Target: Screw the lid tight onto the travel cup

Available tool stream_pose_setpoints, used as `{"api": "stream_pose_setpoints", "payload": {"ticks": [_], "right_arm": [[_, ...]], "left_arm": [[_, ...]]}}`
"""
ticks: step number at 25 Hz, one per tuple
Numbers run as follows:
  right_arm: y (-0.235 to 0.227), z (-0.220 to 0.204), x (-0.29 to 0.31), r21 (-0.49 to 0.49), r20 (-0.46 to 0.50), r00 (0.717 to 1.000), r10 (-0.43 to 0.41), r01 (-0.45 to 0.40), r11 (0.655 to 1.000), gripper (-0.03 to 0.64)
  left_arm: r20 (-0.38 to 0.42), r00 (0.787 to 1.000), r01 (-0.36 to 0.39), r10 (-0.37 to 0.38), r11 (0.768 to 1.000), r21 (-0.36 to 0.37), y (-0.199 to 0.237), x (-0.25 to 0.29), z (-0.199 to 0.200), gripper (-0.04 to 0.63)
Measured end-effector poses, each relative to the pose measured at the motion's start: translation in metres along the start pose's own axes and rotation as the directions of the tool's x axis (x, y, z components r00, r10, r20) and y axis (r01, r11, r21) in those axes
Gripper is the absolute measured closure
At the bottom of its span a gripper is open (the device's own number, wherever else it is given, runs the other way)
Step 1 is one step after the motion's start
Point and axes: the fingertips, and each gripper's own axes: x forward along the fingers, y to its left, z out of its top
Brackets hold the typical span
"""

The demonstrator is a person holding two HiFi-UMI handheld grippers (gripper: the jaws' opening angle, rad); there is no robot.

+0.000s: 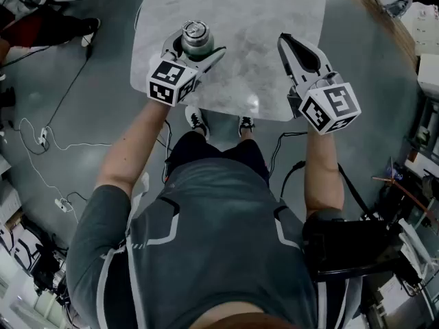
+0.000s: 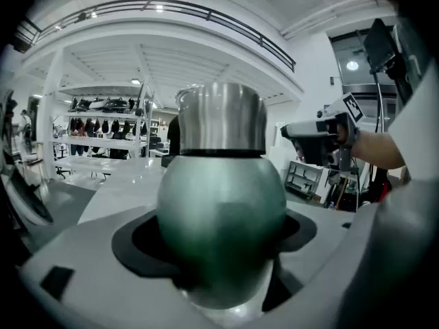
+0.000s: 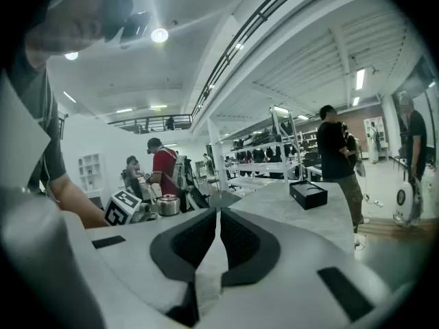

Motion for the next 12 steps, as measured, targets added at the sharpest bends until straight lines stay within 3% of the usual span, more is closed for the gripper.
{"api": "stream_pose_setpoints", "payload": {"ticks": [7, 12], "right_arm": [[-0.008, -0.036, 0.015, 0.032, -0.042, 0.999, -0.034, 0.036, 0.999, 0.574], [-0.017, -0.067, 0.022, 0.086, -0.068, 0.996, -0.064, 0.07, 0.994, 0.574]], "left_arm": [[-0.05, 0.999, -0.011, 0.01, 1.0, -0.023, 0.02, 0.032, -0.05, 0.193], [-0.077, 0.996, -0.034, 0.035, 0.999, 0.019, 0.033, 0.056, -0.077, 0.193]]}}
